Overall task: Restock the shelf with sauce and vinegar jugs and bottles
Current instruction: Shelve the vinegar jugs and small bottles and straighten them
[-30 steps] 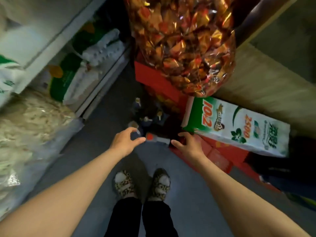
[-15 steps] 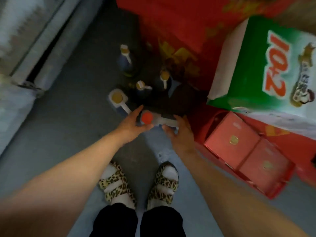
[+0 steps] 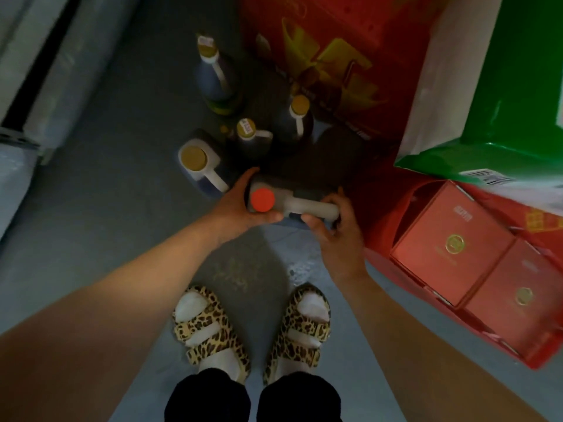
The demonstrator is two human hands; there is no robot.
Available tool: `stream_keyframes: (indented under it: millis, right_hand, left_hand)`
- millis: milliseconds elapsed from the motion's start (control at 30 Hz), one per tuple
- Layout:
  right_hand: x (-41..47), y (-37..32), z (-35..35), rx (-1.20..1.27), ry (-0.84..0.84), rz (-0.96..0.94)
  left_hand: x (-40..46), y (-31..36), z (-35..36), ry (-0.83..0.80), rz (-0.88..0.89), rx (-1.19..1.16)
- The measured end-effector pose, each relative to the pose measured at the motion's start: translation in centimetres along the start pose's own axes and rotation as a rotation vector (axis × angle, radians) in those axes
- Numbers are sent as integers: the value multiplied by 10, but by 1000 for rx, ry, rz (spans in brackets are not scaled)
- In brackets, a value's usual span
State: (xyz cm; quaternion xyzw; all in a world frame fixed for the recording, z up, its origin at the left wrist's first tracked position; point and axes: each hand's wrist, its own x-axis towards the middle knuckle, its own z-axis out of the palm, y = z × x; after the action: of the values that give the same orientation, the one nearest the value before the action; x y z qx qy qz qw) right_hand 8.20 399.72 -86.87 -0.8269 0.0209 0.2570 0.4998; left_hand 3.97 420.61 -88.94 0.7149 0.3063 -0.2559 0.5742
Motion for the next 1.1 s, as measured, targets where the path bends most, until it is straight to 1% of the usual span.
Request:
stream_keyframes:
  millis: [133,267,333,433,600,700,867,1000,1100]
  right_hand:
    - [-2,-8,-3,-39,19,46]
    - [-8,-21,-7,-130,24,59]
    - [-17,-30,-11,-230,-6,60]
    - [-39,-51,-21,-328,-41,42]
    - [-80,-110,-42,-323,-144,108]
    - [-100,-160,-56,-362,-175,87]
    - [-124,-267,-84,-451,-198,4]
    - [-144,-371,-104,-544,-181,-130]
    - [-161,-457,-118,-591,-167,-251]
  left_hand:
    - [-1,2,-3,-21,-5,-22]
    - [-15,8,-11,-31,-11,58]
    - [-33,11,-14,-68,-35,59]
    - [-70,16,-20,-106,-112,-43]
    - [-144,49,-36,-42,-199,-116]
    - [-188,80,-53,31,-190,-44]
    - [-258,154,-99,89,-154,50]
    - [-316,221,-144,180,-99,137]
    - [-364,276,-179,250,-37,132]
